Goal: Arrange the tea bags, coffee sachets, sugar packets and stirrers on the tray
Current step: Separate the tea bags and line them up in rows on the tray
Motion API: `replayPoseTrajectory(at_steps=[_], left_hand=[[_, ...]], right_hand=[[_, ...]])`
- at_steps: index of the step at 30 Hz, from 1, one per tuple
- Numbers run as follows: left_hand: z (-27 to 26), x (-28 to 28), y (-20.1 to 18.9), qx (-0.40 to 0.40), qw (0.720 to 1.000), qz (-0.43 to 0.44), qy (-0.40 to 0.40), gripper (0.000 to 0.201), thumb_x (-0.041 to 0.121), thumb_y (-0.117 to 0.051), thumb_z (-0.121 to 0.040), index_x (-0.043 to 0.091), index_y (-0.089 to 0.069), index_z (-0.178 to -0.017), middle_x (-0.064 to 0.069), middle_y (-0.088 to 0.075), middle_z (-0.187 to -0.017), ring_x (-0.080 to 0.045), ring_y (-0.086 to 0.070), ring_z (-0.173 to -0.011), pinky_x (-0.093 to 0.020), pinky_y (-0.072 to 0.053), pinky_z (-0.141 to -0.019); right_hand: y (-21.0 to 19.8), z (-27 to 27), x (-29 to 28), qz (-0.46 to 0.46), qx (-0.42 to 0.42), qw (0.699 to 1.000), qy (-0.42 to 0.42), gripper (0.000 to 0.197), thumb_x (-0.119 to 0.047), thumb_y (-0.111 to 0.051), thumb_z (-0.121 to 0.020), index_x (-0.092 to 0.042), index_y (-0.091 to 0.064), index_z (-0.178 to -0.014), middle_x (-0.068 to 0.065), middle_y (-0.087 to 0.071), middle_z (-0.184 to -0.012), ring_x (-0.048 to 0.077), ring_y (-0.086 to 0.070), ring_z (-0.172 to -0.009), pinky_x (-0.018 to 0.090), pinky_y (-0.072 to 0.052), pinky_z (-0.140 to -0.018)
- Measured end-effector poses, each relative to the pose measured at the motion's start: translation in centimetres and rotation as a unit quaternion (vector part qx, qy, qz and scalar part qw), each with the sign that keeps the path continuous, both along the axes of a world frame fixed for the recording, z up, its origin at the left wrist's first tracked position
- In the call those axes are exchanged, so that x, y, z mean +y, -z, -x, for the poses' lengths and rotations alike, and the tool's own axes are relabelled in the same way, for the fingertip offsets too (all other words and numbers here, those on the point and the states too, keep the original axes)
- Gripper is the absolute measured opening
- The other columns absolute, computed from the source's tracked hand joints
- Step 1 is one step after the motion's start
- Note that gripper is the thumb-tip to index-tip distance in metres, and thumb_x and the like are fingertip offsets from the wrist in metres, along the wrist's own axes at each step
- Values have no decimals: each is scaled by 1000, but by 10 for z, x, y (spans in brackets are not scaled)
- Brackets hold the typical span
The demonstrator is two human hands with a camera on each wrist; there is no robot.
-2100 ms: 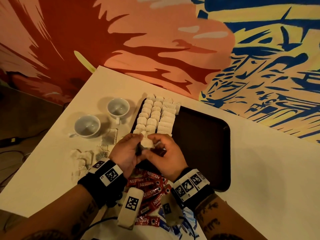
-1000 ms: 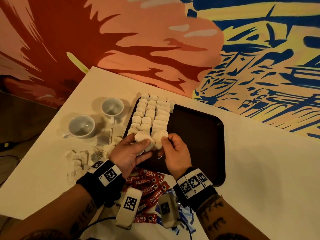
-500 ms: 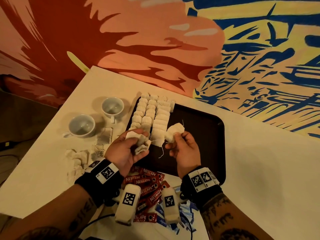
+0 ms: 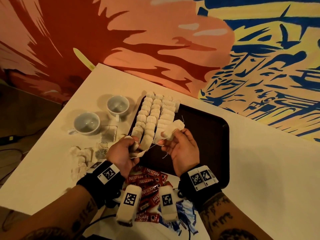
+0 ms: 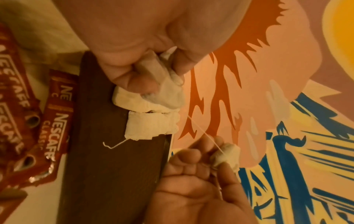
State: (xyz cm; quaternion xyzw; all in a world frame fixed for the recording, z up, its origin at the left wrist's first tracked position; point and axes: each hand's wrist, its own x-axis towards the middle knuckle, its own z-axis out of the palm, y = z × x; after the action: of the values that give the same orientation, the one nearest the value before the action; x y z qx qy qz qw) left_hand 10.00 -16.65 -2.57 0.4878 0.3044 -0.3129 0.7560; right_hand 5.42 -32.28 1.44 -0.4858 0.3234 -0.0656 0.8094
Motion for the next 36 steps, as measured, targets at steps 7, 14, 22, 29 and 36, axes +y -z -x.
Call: replayPoseTrajectory(at_steps=[7,14,22,29,36], left_hand=[[-13,26,0,-15,984,-172,-48,36,52,-54,-91,22,-56,-72,0,-52,-64,-17,-48,-61,-33,-39,-67],[-15,46,7,-80,984,-158,25,20,37,-70,-82,18,-71,-86,3,-43,-48,-17,-38,-48,-24,-30,-48],[-2,40,7,-209,925,-249,198,8,27,-75,-84,20,-74,-82,-1,-61,-58,-16,-52,-55,-27,-43,-57],[-3,58,9,-222,896,-292,249,9,30,-73,-84,34,-78,-78,8,-74,-76,-10,-67,-74,-27,-51,-70],[-17,87,11,-163,976,-147,-2,18,15,-60,-95,15,-75,-85,2,-45,-48,-11,-37,-43,-21,-34,-44]], right_hand=[[-5,-16,-3,8,-20,996,84,12,-10,-52,-100,-13,-53,-88,25,-61,-88,25,-66,-59,29,-46,-53],[30,-12,15,184,88,971,-121,9,-19,-63,-96,-21,-65,-88,-3,-71,-77,13,-67,-70,23,-49,-55],[54,-4,50,261,41,937,-229,6,-16,-70,-92,-21,-70,-90,-5,-71,-79,4,-65,-70,22,-53,-67],[64,-13,43,364,46,878,-308,7,-25,-69,-93,-29,-72,-98,-15,-72,-85,-2,-67,-79,15,-49,-73],[74,-40,46,476,178,725,-464,29,-51,-64,-90,-27,-65,-106,0,-68,-103,21,-63,-94,31,-52,-80]])
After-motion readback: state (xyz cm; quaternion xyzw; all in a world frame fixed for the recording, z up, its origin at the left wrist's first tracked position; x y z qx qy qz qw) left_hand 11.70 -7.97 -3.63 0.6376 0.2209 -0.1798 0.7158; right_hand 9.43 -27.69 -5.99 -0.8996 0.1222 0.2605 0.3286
